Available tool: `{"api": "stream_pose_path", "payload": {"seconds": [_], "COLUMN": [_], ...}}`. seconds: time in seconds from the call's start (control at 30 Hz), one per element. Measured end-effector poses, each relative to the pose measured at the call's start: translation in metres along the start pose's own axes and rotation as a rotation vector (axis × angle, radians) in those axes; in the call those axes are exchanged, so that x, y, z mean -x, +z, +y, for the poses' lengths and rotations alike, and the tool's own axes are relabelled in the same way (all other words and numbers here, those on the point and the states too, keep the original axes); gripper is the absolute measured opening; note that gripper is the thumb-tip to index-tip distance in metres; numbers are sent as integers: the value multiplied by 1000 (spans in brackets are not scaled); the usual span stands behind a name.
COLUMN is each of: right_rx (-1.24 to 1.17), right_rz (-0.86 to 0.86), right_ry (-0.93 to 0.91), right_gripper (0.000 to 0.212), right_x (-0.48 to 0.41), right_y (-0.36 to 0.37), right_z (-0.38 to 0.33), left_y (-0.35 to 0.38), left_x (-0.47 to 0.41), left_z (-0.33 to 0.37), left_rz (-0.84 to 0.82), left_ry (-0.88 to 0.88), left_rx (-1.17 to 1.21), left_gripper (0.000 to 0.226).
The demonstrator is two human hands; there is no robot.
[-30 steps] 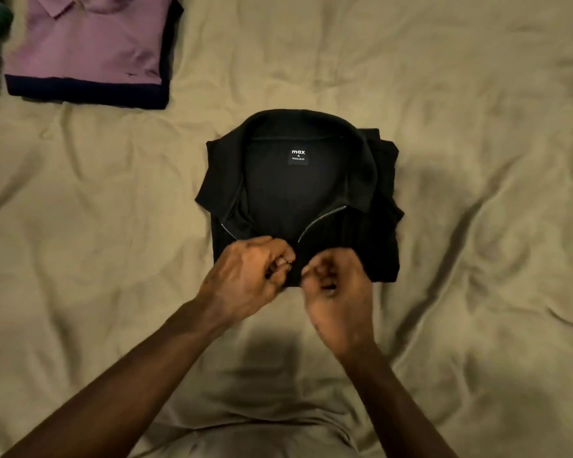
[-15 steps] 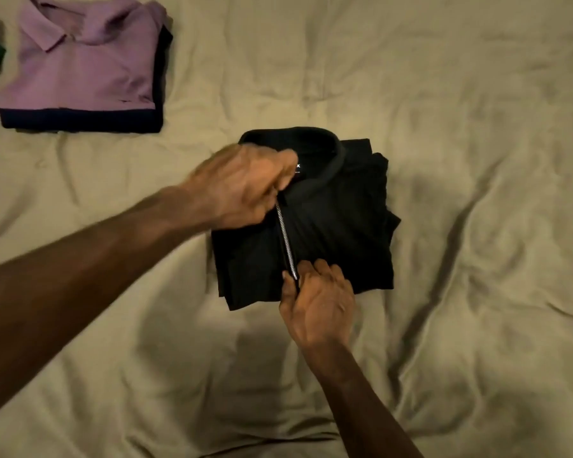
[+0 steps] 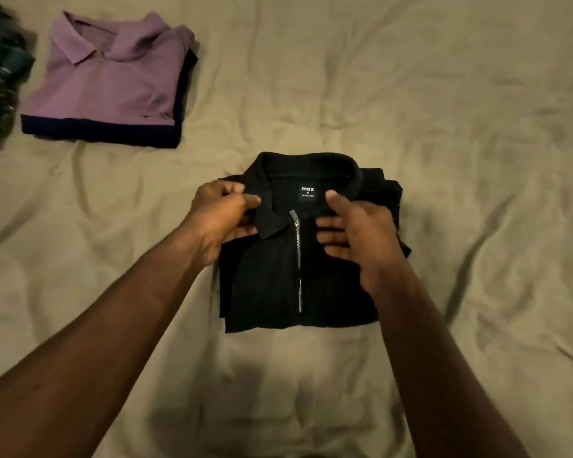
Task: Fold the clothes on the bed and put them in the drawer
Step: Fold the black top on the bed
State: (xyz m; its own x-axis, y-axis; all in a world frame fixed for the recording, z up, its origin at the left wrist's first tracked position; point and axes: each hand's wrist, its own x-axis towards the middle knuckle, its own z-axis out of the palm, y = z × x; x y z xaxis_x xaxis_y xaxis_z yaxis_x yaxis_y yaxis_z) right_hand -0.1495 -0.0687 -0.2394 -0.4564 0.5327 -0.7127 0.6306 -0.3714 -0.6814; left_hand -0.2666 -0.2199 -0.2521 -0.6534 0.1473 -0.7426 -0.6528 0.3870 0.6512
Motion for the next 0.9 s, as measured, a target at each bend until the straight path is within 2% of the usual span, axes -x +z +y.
{"api": "stream_pose_path", "payload": {"seconds": [0.07, 0.1, 0.13, 0.2, 0.23, 0.3, 0.37, 0.4, 0.43, 0.5, 0.57, 0.63, 0.7, 0.77, 0.83, 0.9], "right_rx": [-165, -166, -97, 98, 192, 364, 491, 486, 410, 244, 221, 278, 486, 630, 592, 334], "right_rz": [-174, -162, -75, 214, 372, 588, 580, 532, 489, 492, 554, 500, 356, 238, 164, 55], "right_ry": [85, 49, -36, -223, -284, -288, -198, -242, -360, -620, -721, -571, -325, -219, -145, 16], "right_gripper": [10, 8, 8, 7, 8, 33, 48, 45, 38, 23, 20, 31, 62, 84, 83, 72], "right_x": [-15, -20, -24, -22, -20, -21, -28, -32, -34, -33, -33, -34, -35, -31, -28, -28], "right_y": [9, 13, 14, 7, -1, -21, -37, -41, -43, -41, -45, -46, -49, -53, -57, -61], "right_z": [-14, -13, -9, 3, 12, 27, 39, 43, 44, 39, 31, 27, 29, 29, 22, 15], "left_y": [11, 15, 15, 10, 5, 1, 8, 14, 21, 25, 26, 23, 22, 17, 11, 5], "left_x": [4, 4, 2, -1, 0, 3, 6, 7, 8, 10, 13, 23, 32, 37, 38, 38], "left_z": [3, 2, 0, -9, -18, -39, -64, -74, -80, -81, -80, -76, -73, -71, -69, -69], "left_rz": [-187, -214, -152, 190, 388, 639, 650, 618, 598, 621, 680, 671, 596, 489, 387, 291], "left_ry": [29, 74, 142, 291, 323, 239, 107, 106, 126, 173, 220, 210, 124, 15, -58, -94], "left_rx": [89, 47, -52, -296, -340, -264, -210, -222, -205, -10, 108, 29, -112, -144, -60, 59], "left_gripper": [31, 35, 33, 16, 13, 21, 23, 19, 14, 7, 5, 10, 34, 50, 54, 47]}}
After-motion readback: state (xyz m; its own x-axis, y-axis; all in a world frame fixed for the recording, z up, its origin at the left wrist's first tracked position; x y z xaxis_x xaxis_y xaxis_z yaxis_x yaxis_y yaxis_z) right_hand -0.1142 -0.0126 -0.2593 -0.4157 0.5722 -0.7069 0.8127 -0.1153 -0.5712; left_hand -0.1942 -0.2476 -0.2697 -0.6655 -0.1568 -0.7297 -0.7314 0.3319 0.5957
